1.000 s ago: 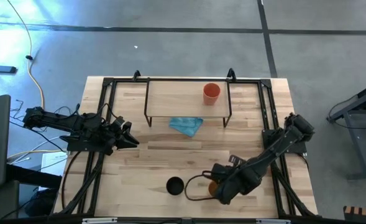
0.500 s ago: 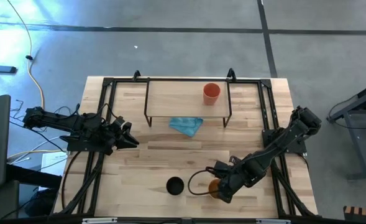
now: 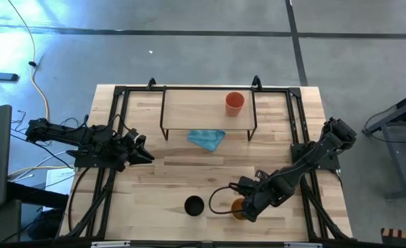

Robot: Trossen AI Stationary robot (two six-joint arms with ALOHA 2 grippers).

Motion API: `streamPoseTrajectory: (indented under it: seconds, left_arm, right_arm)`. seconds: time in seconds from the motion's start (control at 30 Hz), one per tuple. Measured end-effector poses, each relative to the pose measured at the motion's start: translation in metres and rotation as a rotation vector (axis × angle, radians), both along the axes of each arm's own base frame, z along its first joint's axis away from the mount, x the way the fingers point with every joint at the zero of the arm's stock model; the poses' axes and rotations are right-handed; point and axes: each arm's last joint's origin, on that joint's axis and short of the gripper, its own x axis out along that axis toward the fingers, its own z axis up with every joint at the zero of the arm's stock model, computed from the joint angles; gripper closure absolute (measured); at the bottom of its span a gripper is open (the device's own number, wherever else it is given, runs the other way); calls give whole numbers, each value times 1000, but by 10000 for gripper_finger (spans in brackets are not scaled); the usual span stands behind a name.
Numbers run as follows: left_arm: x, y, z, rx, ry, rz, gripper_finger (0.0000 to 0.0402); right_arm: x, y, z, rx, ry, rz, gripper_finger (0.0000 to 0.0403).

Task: Stack small to large cups/mugs on shelf
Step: Put the yellow cup on the shelf

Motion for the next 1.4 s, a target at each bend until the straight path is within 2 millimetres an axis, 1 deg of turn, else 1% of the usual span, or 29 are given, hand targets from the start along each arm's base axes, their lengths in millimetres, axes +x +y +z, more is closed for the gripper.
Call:
streamPoseTrajectory:
  seconds: [0.2, 0.87, 1.13, 1.2, 1.4]
  left_arm:
    - [0, 0, 0, 0, 0, 2, 309]
    - [0, 0, 0, -2, 1, 2, 309]
    - [0, 0, 0, -2, 1, 2, 309]
    - [0, 0, 0, -2, 1, 2, 309]
    - [0, 0, 0, -2, 2, 2, 309]
  right_arm:
    - [1, 1, -11, 39, 4, 4, 293]
    - [11, -12, -11, 37, 1, 2, 293]
    - [12, -11, -14, 52, 12, 12, 294]
    - [12, -11, -14, 57, 12, 14, 301]
    - [12, -10, -14, 74, 18, 20, 338]
